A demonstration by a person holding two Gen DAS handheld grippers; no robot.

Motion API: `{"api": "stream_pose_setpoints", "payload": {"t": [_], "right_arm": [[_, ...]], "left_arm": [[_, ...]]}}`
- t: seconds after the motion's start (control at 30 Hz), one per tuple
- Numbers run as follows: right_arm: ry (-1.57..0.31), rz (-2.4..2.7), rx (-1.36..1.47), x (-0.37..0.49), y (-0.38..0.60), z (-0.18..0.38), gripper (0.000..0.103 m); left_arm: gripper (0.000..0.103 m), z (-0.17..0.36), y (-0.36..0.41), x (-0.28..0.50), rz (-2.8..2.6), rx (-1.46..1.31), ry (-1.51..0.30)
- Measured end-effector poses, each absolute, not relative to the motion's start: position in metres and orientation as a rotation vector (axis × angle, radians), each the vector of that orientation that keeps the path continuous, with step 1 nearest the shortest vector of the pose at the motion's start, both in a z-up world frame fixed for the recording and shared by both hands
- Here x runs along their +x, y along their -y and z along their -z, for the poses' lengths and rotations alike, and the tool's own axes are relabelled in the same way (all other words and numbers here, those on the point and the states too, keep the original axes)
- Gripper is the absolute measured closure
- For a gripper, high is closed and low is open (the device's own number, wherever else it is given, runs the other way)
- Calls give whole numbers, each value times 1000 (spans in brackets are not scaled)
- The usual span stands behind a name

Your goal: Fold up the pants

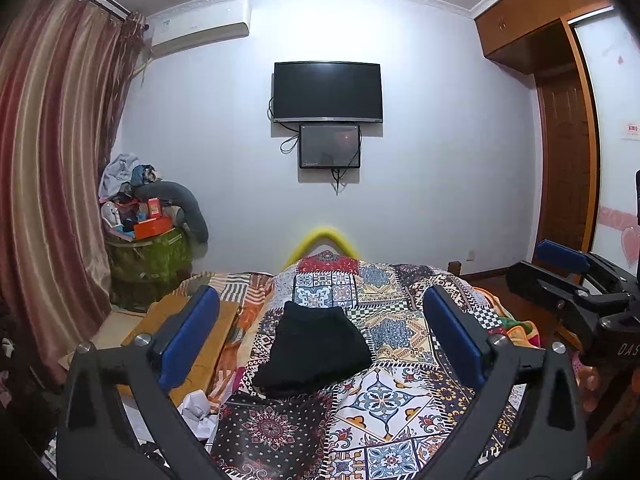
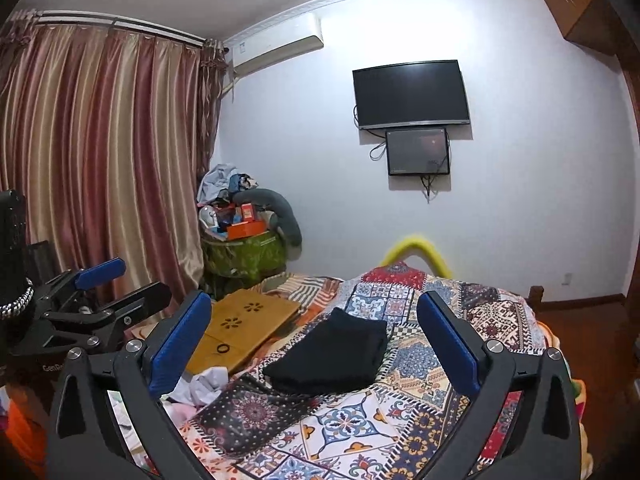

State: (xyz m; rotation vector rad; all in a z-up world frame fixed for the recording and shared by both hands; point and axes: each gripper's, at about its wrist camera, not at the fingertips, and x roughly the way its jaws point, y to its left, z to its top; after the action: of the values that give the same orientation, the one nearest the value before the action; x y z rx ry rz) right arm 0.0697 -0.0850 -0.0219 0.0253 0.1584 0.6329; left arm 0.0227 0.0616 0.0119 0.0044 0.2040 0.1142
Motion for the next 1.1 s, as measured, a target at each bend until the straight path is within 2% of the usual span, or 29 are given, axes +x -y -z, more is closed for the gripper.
{"api": "stream_pose_setpoints", "payload": {"t": [1.1], "right_arm": [[-204, -619, 37, 69, 84, 23, 1]], "left_arm": [[0, -2, -67, 35, -112, -18, -234]]}}
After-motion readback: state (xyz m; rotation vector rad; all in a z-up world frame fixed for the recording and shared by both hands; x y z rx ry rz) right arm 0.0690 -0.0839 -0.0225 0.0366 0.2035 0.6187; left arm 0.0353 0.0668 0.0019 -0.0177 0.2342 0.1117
